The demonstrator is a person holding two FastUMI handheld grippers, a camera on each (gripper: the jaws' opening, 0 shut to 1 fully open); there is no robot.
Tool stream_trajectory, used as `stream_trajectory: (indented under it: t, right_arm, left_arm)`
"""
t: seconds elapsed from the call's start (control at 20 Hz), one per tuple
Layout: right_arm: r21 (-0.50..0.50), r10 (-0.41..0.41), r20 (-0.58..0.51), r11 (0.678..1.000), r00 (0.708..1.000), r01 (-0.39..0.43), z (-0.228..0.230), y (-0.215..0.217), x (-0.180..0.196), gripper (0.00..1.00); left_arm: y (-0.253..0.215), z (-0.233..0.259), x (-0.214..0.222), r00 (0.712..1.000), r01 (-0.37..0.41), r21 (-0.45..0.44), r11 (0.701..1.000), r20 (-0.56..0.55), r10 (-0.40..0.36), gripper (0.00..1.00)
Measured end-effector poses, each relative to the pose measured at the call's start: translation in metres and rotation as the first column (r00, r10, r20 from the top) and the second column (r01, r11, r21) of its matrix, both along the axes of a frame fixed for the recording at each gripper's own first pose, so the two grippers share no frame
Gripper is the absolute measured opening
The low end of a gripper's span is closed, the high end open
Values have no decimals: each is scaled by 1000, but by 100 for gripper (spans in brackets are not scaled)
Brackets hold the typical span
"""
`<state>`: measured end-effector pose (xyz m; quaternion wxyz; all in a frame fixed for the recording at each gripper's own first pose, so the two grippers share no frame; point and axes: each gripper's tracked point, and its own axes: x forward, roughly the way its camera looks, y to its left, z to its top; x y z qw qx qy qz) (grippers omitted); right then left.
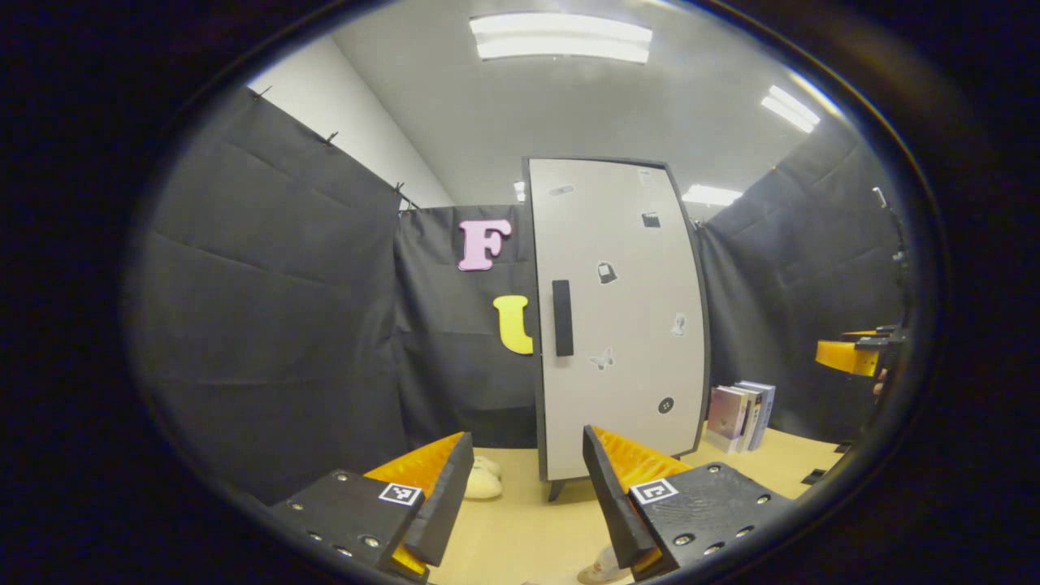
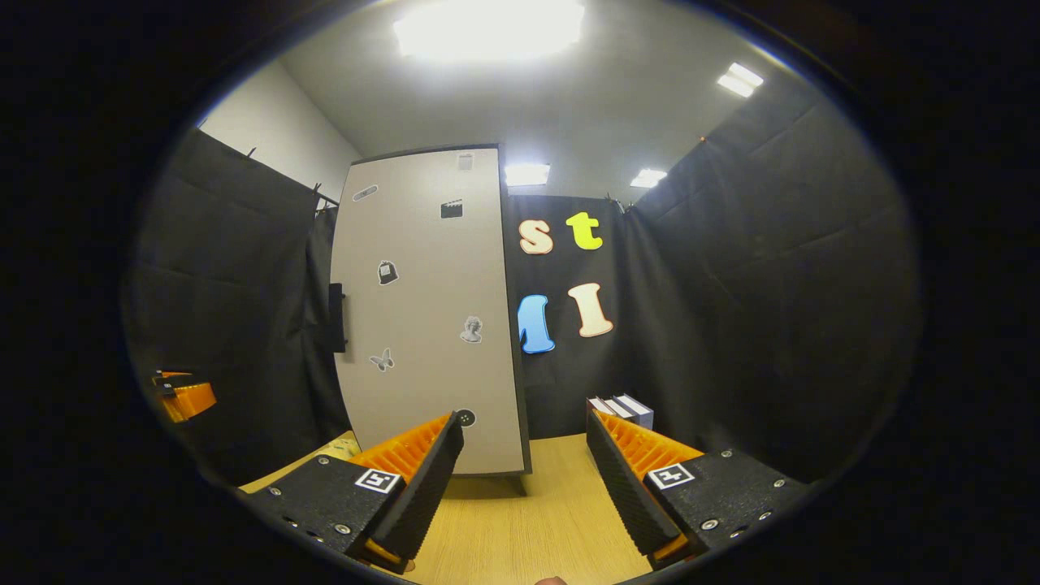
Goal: Open the cabinet door with the right hand, grasp the bottle in the cabinet with the left hand and place it on the coaster, then close the cabinet door with the right hand.
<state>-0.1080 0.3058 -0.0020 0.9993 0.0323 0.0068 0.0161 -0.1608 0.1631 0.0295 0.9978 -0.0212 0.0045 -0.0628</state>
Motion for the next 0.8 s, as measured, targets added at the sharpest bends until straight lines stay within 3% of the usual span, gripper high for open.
stream_trajectory:
  t: [0.8]
  right_arm:
    - [3,9,2,1000,1000,-9,2,8,-5,95]
  left_arm:
    - [7,-1,-7,1000,-17,-14,1000,5,17,78]
